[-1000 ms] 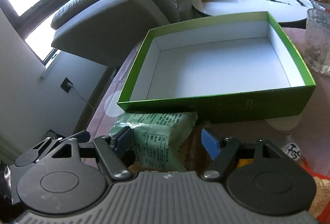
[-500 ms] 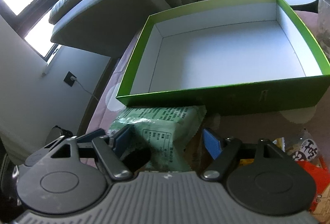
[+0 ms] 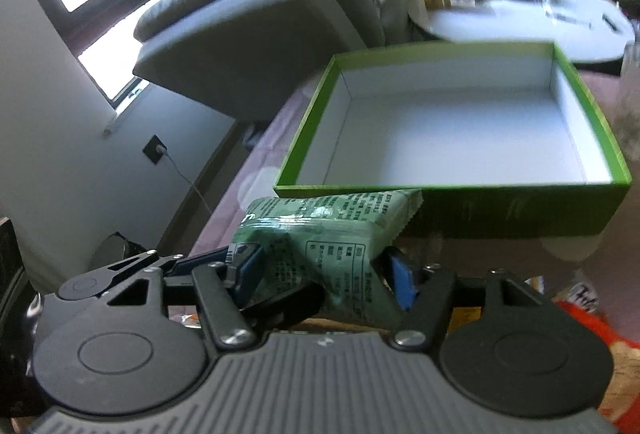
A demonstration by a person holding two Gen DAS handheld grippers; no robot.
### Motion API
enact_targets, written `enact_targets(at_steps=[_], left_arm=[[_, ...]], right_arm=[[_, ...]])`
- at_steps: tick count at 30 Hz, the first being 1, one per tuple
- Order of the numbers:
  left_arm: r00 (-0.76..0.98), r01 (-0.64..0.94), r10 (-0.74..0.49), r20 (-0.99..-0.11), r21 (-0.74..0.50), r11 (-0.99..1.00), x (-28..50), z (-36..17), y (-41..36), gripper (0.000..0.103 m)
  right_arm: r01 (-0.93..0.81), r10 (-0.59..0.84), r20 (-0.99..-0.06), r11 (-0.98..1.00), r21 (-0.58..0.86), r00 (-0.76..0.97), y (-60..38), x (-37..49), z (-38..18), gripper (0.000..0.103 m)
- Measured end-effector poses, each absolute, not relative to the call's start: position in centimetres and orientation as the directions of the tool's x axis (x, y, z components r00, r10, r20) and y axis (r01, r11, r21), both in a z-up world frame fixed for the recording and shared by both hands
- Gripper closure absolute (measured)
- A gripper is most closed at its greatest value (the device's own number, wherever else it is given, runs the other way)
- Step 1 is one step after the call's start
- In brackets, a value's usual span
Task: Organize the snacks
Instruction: 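Carry the green packet with the right gripper over the green box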
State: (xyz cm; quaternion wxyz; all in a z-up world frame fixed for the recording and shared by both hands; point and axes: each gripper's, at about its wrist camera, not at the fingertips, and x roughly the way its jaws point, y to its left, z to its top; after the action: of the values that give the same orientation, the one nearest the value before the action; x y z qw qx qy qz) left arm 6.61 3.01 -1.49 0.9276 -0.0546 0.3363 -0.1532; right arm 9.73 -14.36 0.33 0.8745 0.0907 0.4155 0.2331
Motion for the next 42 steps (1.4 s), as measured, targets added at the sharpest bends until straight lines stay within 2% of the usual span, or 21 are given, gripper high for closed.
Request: enact_targets(at_steps=[13, 27, 42], left_arm=[[0.746, 0.299, -0.33, -0.578, -0.153, 0.942, 7.6, 1.4, 0.2, 0.032], [0.726, 0.314, -0.335, -0.601, -0.145, 0.938, 12.6, 1.6, -1.0, 0.032], [0.682, 0.265, -0.296, -0.669, -0.151, 0.952, 17.3, -1.2, -0.7, 0.032]], right_arm=[[-0.335, 0.468, -0.615, 0.884, 0.327, 0.635, -16.1, 10.2, 2.6, 0.05], [-0.3, 0.442, -0.615, 0.897, 0.326, 0.653, -17.3, 13.9, 2.4, 0.05], [-0.286, 0.45, -0.66, 0.893, 0.348, 0.601, -16.7, 17.9, 0.0, 0.05]])
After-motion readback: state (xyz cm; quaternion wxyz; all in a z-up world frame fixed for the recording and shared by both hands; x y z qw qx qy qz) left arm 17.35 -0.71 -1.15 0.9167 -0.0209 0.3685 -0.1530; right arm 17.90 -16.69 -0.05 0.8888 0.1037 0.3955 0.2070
